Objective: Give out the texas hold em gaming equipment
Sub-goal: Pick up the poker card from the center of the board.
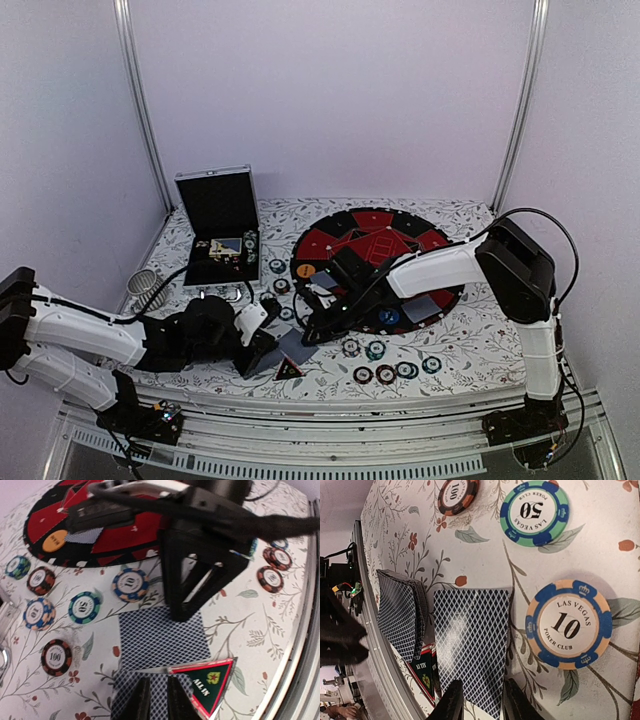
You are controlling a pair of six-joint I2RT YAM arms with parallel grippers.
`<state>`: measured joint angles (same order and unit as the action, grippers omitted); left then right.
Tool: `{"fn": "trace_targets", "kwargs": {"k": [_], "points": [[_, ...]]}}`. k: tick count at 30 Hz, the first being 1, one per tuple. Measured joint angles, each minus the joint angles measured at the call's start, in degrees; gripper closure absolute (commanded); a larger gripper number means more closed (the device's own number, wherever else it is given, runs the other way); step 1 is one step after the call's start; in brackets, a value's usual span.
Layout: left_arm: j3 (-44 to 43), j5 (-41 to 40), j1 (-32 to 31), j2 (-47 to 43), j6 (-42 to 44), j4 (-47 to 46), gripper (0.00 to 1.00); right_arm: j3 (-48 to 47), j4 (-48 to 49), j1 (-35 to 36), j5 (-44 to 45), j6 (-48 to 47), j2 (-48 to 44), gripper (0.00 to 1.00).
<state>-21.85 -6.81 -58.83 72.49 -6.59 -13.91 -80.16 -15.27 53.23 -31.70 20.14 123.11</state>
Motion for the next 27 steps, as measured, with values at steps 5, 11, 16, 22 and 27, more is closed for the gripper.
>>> {"fn": "trace_targets", "kwargs": {"k": [5, 11, 16, 22, 27], "points": [[-2.8, 3.7, -4.5, 3.7, 4.1, 0.1, 0.86, 0.8, 0.7, 0.0, -0.6, 0.3, 0.0, 0.79], [-2.9, 4.7, -5.4, 5.4, 5.9, 0.0, 0.86, 2.3, 2.5, 0.0, -2.5, 1.7, 0.2, 0.95], [-2.9, 4.7, -5.4, 5.6, 5.9, -0.4, 0.86, 3.1, 4.9, -0.2, -4.8, 3.3, 0.9, 0.97], [-2.4, 5.2, -5.4, 5.6, 5.8, -0.6, 0.86, 5.5, 8.5, -1.0, -8.0, 4.7, 0.8, 0.98], [-1.4, 6.2, -5.4, 4.0, 5.9, -1.9, 0.86, 10.3, 9.3, -2.4, -9.4, 5.6, -2.2, 0.98]]}}
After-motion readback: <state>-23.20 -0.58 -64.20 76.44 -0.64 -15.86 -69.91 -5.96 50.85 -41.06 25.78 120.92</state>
